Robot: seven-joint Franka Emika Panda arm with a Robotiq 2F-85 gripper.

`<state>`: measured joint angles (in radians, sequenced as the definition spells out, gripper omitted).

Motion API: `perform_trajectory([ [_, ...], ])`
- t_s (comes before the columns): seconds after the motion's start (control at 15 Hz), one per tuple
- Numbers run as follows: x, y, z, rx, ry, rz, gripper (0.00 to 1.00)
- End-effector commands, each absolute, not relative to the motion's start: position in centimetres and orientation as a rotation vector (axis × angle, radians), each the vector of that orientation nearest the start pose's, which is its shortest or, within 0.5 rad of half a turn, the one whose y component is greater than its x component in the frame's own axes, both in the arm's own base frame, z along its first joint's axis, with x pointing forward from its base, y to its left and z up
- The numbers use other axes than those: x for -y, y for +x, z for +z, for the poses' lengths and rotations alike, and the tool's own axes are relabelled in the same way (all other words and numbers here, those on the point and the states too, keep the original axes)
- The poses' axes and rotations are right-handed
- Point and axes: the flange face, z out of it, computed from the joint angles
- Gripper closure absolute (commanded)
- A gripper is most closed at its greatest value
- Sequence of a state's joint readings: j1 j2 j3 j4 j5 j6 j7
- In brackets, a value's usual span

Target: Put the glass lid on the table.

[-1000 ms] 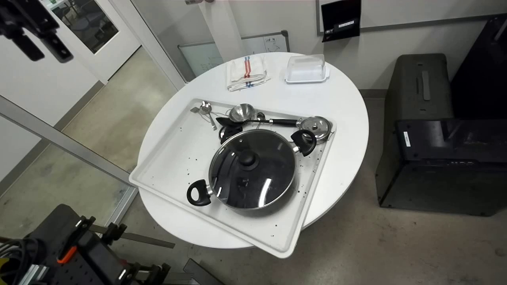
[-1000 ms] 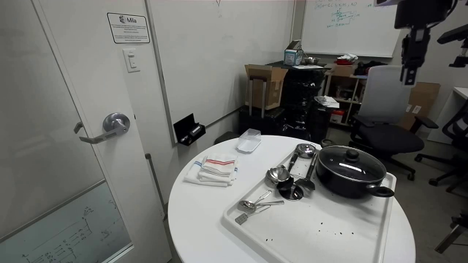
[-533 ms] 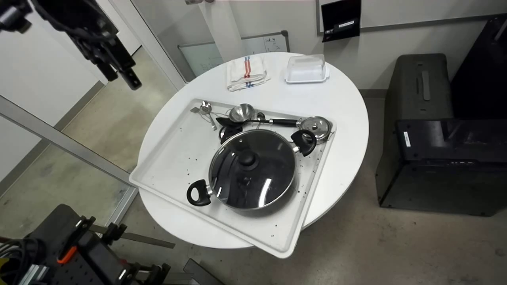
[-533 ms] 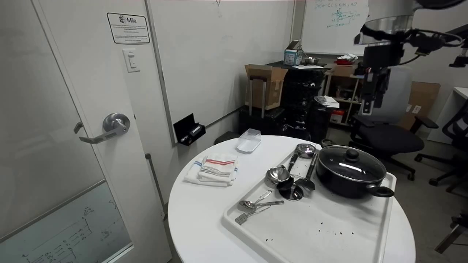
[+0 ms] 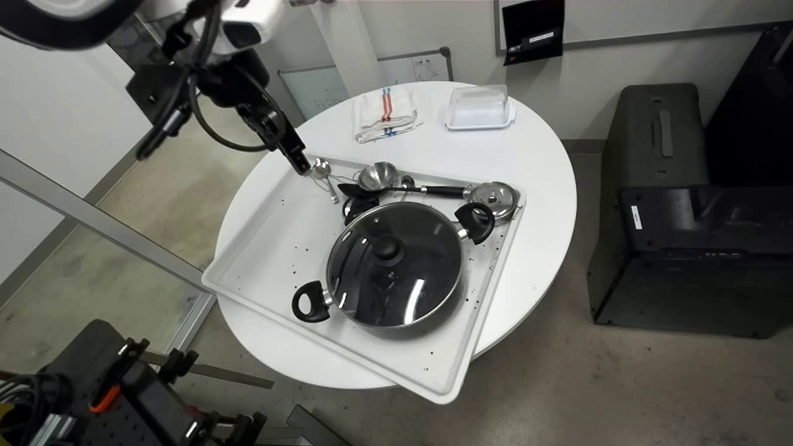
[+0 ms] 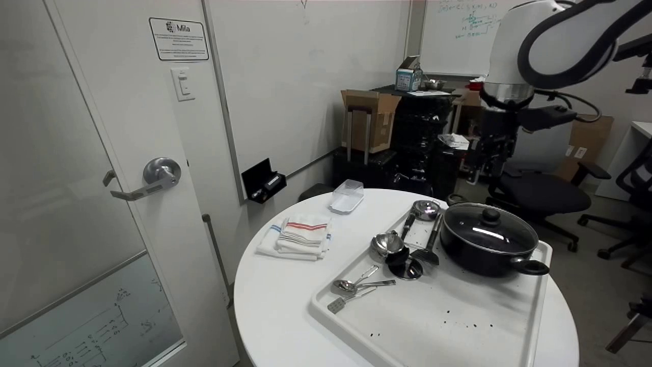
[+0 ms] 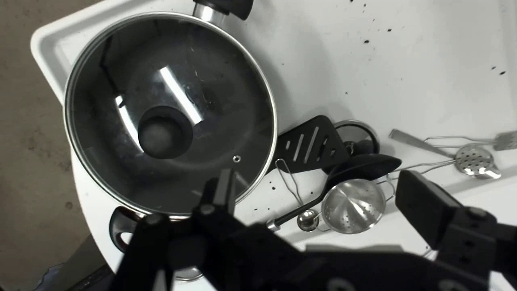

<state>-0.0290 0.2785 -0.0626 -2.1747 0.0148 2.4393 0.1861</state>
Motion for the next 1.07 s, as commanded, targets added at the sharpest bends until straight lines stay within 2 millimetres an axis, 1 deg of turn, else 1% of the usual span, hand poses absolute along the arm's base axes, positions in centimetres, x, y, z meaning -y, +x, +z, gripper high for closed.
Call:
perform_trajectory([
  [0.0, 7.8, 57.5, 23.4, -0.601, -3.140, -0.055, 0.00],
  [0.27, 11.1, 57.4, 20.8, -0.728, -3.181, -0.057, 0.00],
  [0.53, 13.4, 56.4, 19.0, -0.791, -3.233, 0.005, 0.00],
  [0.73, 14.6, 55.9, 18.0, -0.813, -3.259, 0.031, 0.00],
  [1.0, 15.4, 55.3, 15.9, -0.823, -3.264, 0.074, 0.00],
])
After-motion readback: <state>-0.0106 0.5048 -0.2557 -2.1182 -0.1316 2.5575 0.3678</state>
